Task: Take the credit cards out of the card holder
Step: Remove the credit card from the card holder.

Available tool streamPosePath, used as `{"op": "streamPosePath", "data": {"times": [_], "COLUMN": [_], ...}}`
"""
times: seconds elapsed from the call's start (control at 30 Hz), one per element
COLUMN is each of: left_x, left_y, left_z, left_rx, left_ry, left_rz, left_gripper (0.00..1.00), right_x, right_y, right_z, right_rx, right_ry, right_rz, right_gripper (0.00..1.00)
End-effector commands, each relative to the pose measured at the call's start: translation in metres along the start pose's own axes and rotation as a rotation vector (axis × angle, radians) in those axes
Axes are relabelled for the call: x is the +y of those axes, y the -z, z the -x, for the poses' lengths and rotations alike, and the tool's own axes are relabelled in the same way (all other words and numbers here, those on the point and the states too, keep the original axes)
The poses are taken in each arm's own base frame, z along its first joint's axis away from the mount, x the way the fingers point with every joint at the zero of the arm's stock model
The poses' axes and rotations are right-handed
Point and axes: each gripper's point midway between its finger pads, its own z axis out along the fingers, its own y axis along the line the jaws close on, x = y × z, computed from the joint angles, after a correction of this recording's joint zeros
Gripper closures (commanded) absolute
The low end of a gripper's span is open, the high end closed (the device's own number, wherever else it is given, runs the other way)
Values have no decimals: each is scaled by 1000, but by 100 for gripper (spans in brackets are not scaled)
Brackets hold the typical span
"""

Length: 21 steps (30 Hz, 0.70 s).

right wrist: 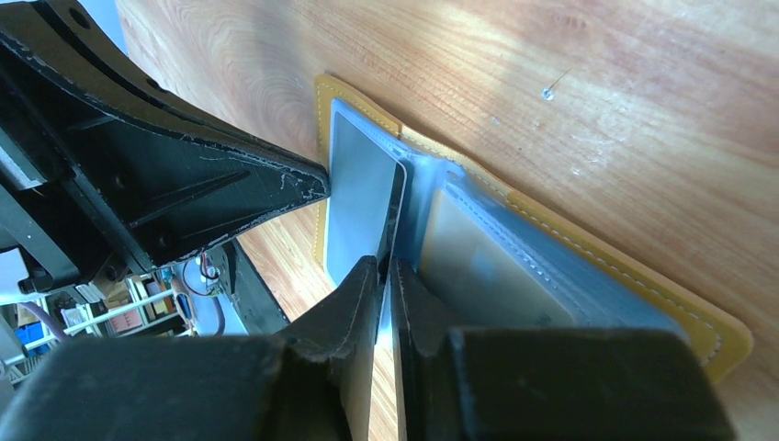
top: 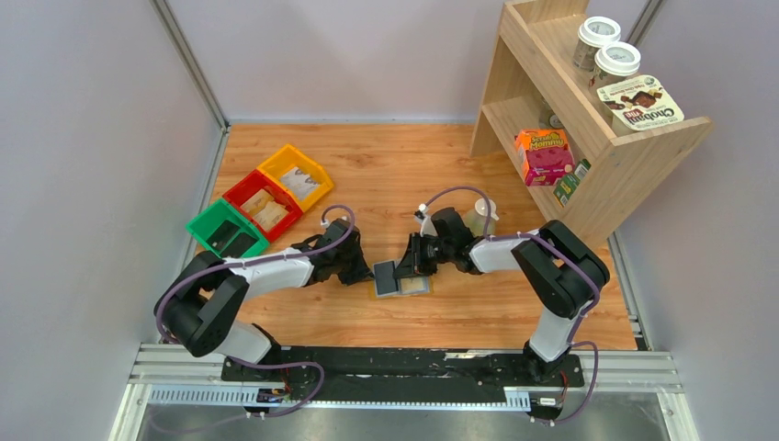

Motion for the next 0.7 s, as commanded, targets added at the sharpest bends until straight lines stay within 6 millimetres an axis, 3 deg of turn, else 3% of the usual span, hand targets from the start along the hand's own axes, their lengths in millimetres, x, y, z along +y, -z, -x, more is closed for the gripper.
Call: {"op": "streamPosePath", "data": {"times": [0.0, 0.13, 0.27, 0.4, 0.67], "left_x": [29, 28, 30, 33, 38], "left_y": [-10, -12, -12, -14, -16], "left_z": [-15, -16, -17, -18, -21], "left_rx": [36, 40, 44, 45, 59], "left_ry": [-3, -2, 0, 1, -4], "left_rz": [91, 88, 92, 105, 125], "left_gripper": [98, 98, 98, 99, 100], "right_x": [-2, -3, -2, 2, 11], "right_y": [-5, -9, -8, 2, 19], "right_z": [9, 9, 7, 10, 14], "right_rx": [-28, -20, -16, -26, -33], "right_ry": [15, 12, 17, 29, 38], "right_rz": [-1, 1, 6, 12, 57], "right_gripper": [84, 83, 93, 98, 99]}}
